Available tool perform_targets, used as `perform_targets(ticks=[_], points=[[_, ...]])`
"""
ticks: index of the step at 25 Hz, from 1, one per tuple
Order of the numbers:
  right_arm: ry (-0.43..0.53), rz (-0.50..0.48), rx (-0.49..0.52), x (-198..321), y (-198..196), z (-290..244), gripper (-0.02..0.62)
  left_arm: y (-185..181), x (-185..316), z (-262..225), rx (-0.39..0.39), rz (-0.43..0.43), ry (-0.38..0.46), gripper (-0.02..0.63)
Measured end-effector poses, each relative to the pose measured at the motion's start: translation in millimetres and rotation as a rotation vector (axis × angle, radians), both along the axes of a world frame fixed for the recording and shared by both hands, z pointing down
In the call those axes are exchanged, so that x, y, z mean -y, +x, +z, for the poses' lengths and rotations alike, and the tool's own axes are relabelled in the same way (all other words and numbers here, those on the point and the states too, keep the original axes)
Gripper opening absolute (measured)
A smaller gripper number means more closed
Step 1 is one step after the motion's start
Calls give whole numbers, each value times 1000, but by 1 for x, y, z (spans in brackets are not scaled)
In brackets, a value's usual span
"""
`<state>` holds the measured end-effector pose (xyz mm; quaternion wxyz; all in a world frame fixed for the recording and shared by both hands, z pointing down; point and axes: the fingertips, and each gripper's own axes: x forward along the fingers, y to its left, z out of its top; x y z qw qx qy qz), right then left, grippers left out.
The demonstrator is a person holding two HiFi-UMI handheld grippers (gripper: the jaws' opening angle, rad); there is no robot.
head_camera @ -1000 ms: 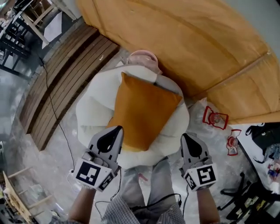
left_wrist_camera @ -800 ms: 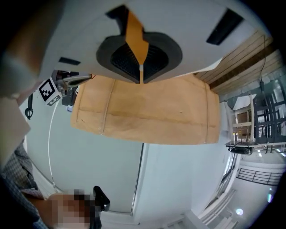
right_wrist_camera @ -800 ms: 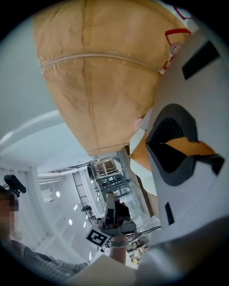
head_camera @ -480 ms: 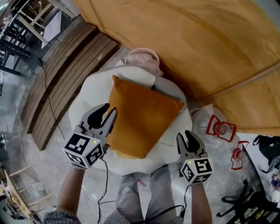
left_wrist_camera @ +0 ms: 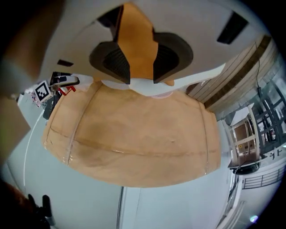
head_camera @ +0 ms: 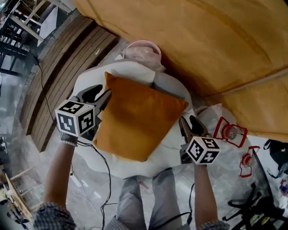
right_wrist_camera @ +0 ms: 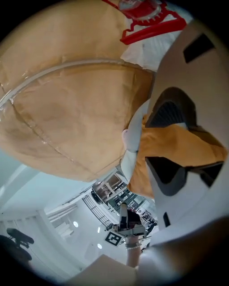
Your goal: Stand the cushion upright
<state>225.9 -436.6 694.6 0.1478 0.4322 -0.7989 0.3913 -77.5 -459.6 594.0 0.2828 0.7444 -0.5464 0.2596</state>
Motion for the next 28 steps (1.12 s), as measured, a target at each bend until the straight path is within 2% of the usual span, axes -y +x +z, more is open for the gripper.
perform_targets(ticks=[4, 9, 11, 16, 17, 19, 21, 23, 26, 28], points=[[-40, 3, 4, 18, 0, 27, 214, -14, 13, 29, -23, -55, -59, 156], [-105, -14, 15, 30, -10, 61, 250, -25, 30, 48, 8, -97, -78, 156], [-132, 0, 19, 32, -12, 73, 260, -27, 32, 55, 29, -106, -85, 156], [-219, 61, 103, 35, -15, 94, 275, -28, 30, 73, 109, -122, -111, 156], [-217, 46, 115, 34, -18, 92, 255, -29, 30, 75, 123, -134, -111, 154], [-208, 7, 139, 31, -28, 85, 148, -31, 29, 77, 175, -142, -103, 126], [-195, -18, 132, 28, -34, 80, 99, -32, 29, 79, 222, -138, -95, 94], [-187, -22, 123, 23, -33, 77, 81, -32, 28, 82, 213, -150, -95, 59], [-183, -16, 139, 17, -34, 69, 72, -35, 25, 83, 169, -178, -104, 43], [-181, -14, 143, 13, -34, 65, 67, -35, 23, 82, 168, -169, -113, 26]])
